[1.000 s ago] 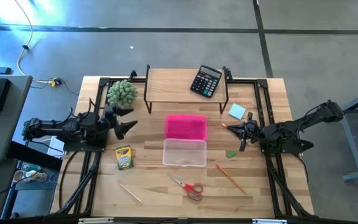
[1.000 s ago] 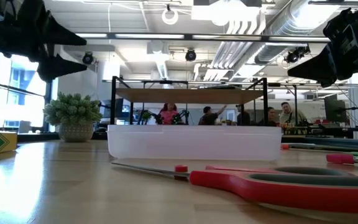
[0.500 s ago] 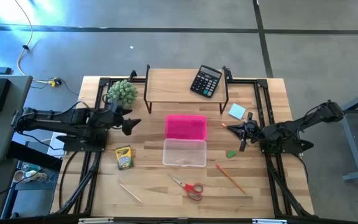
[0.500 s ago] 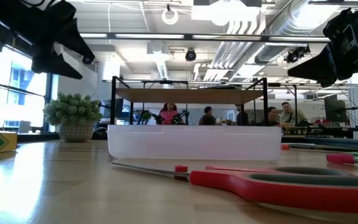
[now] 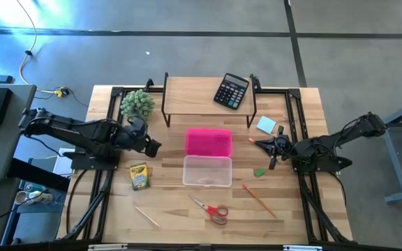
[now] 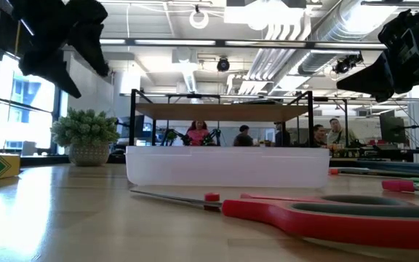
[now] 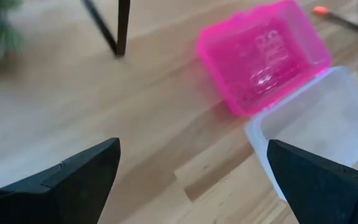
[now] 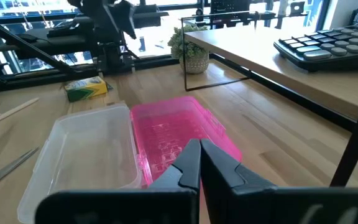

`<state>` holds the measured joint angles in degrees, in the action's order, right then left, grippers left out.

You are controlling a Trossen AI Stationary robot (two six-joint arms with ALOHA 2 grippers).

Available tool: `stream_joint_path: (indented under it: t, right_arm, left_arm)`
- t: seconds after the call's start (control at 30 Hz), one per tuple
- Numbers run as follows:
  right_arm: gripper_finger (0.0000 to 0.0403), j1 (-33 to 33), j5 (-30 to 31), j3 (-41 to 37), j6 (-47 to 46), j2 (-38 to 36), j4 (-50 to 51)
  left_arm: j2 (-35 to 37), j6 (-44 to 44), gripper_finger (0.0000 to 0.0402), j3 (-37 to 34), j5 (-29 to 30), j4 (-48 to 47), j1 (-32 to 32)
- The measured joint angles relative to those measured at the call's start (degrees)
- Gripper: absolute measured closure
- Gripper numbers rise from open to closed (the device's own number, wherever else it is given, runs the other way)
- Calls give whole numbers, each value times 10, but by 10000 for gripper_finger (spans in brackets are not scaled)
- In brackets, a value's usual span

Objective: Pack school essentials
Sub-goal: Put the yellow crayon box into the pink supply box

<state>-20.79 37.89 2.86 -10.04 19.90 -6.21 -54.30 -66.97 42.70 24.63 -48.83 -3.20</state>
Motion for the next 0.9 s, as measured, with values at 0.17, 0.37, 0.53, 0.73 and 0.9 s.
stream_joint_path:
  t: [0.17, 0.37, 0.53, 0.73, 0.9]
  right_arm:
    - [403, 0, 0, 0, 0, 0, 0]
    - [403, 0, 0, 0, 0, 0, 0]
    - [403, 0, 0, 0, 0, 0, 0]
    - [403, 0, 0, 0, 0, 0, 0]
    - [403, 0, 0, 0, 0, 0, 1]
  left_arm:
    - [-42, -106, 7, 0, -30, -26, -23]
    - [-77, -208, 7, 0, -70, -61, -66]
    - [-103, -319, 7, 0, -84, -90, -114]
    - [-127, -414, 7, 0, -99, -100, -167]
    - [-135, -490, 7, 0, -127, -111, -209]
